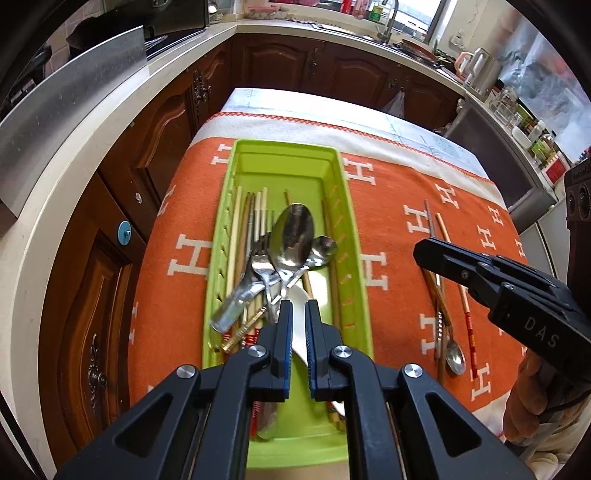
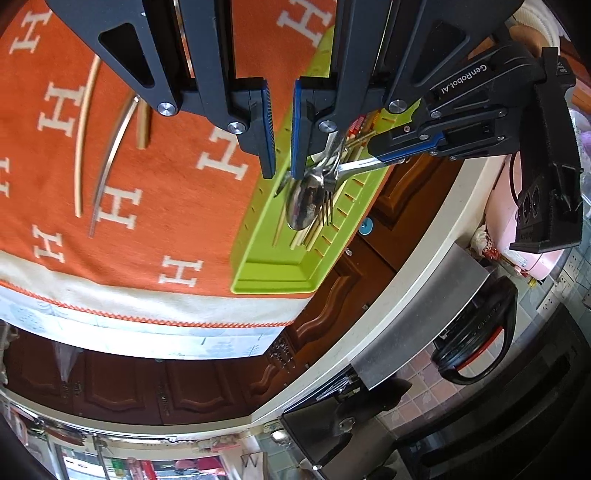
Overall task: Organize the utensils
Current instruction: 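Move both grippers back to the chopsticks on the blanket, then grasp a wooden chopstick with the left gripper while the right grasps a red-striped chopstick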
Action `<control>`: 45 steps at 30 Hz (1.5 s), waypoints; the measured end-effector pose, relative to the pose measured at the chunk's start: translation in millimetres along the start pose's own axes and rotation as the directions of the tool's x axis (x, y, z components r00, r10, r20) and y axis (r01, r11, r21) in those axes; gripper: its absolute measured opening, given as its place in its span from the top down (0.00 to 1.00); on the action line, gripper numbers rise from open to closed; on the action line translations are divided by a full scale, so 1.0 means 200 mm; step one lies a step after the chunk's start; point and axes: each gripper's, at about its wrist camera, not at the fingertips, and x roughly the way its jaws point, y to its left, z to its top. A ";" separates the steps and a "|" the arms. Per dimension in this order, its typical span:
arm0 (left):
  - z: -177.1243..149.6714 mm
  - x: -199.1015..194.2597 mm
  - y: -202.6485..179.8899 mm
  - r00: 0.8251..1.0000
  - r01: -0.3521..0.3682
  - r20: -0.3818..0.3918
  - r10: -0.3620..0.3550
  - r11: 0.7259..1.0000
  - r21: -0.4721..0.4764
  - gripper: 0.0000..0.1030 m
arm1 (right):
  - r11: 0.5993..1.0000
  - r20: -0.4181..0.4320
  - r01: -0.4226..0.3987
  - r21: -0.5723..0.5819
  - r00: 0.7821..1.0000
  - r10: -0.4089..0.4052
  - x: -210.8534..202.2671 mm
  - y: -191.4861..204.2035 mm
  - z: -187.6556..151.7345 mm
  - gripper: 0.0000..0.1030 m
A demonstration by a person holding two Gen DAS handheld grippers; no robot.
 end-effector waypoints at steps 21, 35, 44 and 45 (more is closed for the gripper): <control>0.10 -0.01 -0.57 0.994 0.108 -0.031 -0.105 0.982 0.152 0.88 | 0.969 -0.045 0.209 0.134 0.978 -0.205 -0.76 -0.51 -0.11 0.91; 0.11 0.50 -0.73 0.954 0.179 -0.250 -0.163 0.983 0.043 0.89 | 0.951 -0.093 0.216 0.223 0.975 -0.200 -0.69 -0.81 -0.24 0.89; 0.07 0.59 -0.73 0.966 0.103 -0.242 -0.096 0.995 0.014 0.89 | 0.956 -0.119 0.182 0.228 0.980 -0.158 -0.55 -0.86 -0.29 0.89; 0.08 0.59 -0.72 0.967 0.098 -0.238 -0.093 0.995 0.009 0.89 | 0.957 -0.122 0.178 0.229 0.981 -0.153 -0.54 -0.87 -0.29 0.89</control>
